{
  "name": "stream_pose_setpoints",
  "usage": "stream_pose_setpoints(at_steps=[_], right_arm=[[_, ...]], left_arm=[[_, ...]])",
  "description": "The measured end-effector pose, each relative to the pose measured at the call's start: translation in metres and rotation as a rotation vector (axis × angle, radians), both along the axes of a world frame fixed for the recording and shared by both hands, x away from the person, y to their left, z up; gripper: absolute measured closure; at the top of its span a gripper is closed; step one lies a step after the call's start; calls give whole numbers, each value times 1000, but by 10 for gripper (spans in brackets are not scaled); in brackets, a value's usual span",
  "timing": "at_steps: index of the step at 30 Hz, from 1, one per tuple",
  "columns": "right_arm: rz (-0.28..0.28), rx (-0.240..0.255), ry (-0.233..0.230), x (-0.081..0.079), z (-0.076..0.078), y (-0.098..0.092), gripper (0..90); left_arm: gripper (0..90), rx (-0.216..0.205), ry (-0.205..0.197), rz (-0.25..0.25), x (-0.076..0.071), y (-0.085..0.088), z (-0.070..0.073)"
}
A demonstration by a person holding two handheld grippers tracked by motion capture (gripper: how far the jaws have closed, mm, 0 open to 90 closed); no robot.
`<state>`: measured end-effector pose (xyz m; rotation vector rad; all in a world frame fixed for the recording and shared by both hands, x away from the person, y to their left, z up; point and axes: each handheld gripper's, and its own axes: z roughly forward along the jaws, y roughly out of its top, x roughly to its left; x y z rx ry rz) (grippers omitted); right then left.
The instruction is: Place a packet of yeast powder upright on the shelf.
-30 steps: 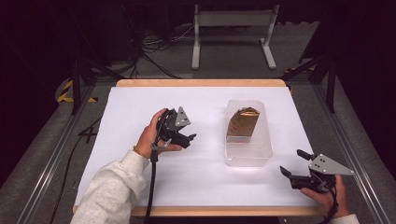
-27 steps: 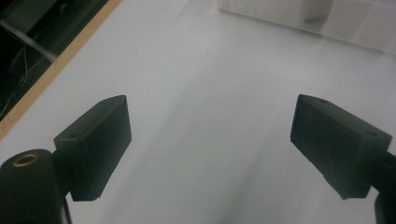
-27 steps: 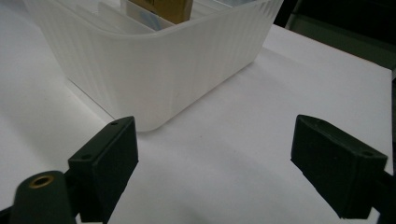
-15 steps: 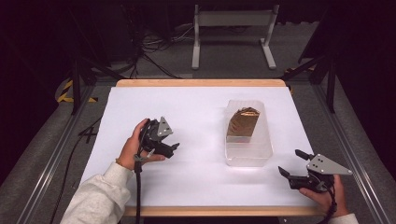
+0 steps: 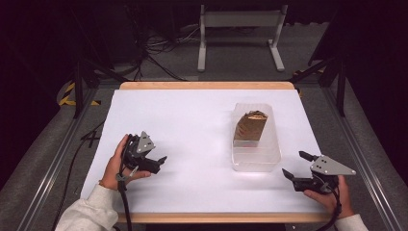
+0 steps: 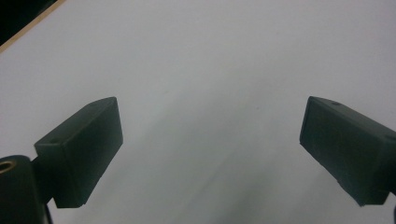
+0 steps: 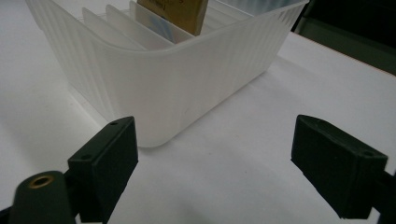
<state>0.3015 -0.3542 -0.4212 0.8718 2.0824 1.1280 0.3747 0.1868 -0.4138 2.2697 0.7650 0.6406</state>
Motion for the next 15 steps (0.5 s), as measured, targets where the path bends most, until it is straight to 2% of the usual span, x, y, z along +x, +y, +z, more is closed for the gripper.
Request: stream_pose_setpoints(at_steps=[5,6,8,10,12,15], right_arm=[[20,-2,9,5,-1,5,151],[23,-5,7,6,-1,6,151],[30,-3,7,7,-1,7,151],[32,0,6,8,-1,7,151],[38,5,7,10,-1,7,150],[39,-2,1,11,-1,8,150]], left_arm=[[62,9,-26,11,-12,12,-4],[61,-2,-21,24,-16,14,-5],[60,-5,-53,38,-24,24,-7],[59,-17,-56,45,-27,28,-8],[60,-60,-75,68,-34,40,-10],[59,-84,-84,81,-38,49,-12]])
